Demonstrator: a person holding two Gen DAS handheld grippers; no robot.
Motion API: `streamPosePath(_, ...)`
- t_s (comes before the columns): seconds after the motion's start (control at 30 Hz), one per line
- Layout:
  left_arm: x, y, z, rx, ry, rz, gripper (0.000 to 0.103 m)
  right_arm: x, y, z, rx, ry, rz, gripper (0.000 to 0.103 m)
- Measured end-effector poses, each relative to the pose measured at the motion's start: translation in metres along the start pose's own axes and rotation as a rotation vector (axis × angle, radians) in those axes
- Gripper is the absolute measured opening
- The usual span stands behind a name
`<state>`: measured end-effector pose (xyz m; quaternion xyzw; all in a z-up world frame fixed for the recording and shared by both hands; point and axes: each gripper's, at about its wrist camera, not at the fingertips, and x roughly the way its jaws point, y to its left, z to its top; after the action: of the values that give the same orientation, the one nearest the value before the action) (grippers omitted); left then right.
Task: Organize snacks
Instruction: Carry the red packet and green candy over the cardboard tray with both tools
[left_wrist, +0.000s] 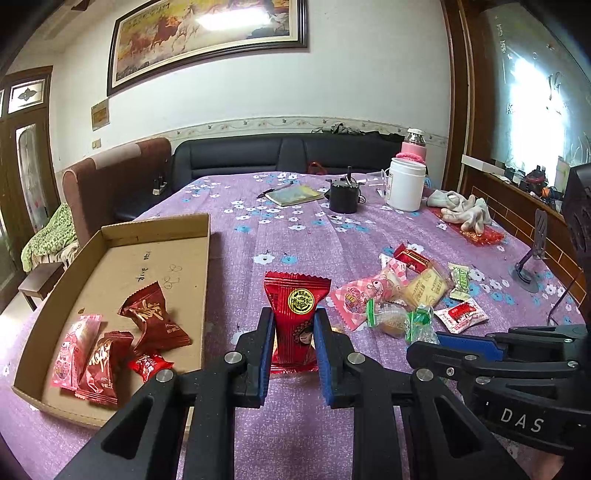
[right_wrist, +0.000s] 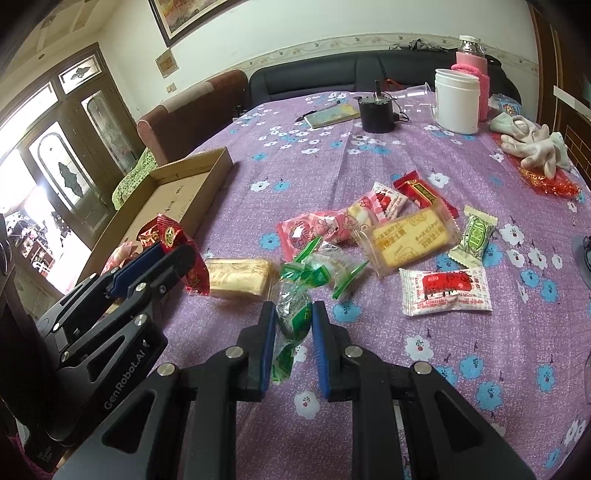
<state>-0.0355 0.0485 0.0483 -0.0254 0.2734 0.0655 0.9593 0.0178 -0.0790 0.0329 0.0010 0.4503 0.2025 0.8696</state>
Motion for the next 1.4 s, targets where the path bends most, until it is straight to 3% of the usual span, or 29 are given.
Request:
streamPosePath(1.1, 0.002, 0.006, 0.000, -0.037, 0.008, -0.028, 0.022, 0.008, -0.001, -0.003, 0.016, 0.016, 0.021, 0.018)
streamPosePath(1.4, -0.009, 0.017, 0.002, -0.056, -0.031, -0.011, 0.022, 0.005, 0.002, -0.002, 0.030, 0.014, 0.024, 0.018)
